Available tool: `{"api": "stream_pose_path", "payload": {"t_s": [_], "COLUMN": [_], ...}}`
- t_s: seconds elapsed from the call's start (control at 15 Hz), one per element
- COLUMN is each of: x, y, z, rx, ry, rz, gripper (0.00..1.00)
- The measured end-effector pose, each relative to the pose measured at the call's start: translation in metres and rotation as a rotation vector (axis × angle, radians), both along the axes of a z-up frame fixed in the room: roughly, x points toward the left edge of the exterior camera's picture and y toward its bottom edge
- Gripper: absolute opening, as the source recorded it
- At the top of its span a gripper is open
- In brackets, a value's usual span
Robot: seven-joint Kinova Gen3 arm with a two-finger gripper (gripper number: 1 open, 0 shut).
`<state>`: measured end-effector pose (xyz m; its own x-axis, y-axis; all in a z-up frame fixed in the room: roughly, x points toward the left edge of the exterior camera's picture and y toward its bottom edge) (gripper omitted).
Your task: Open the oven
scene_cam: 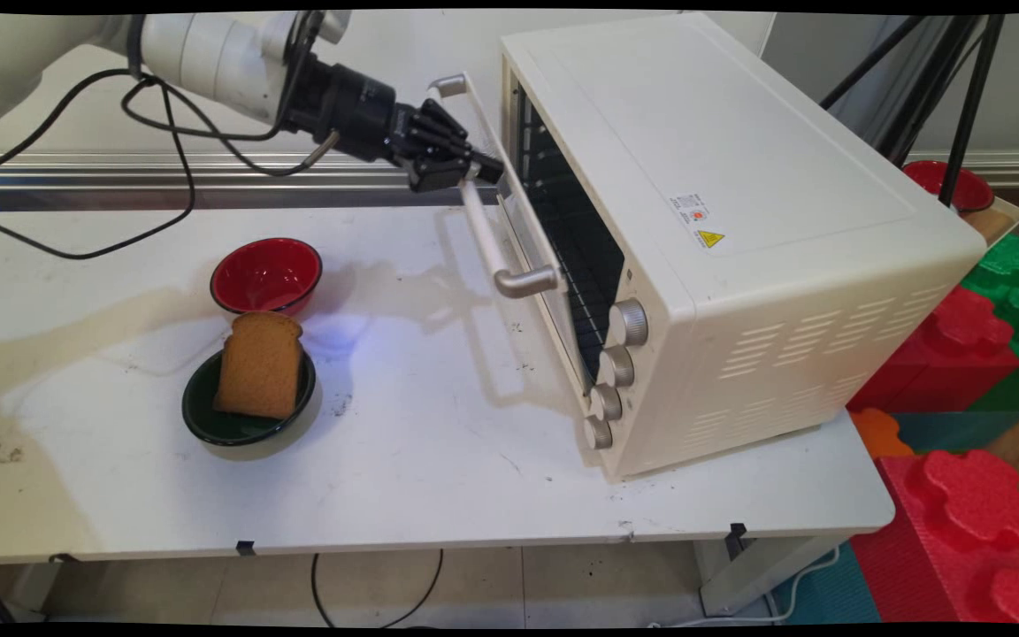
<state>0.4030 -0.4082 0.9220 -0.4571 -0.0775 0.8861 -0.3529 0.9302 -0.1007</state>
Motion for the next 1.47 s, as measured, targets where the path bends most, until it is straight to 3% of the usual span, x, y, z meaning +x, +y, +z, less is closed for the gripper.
{"api": "stream_pose_path", "payload": {"t_s": [0.73, 1.47], "x": [0.035, 0.074], "y": [0.032, 0.068], "z": [-0.024, -0.076], "rx": [0.028, 0.083], "ry": [-0.063, -0.174], "rz": [-0.028, -0.047], "gripper": [0.00, 0.00]}}
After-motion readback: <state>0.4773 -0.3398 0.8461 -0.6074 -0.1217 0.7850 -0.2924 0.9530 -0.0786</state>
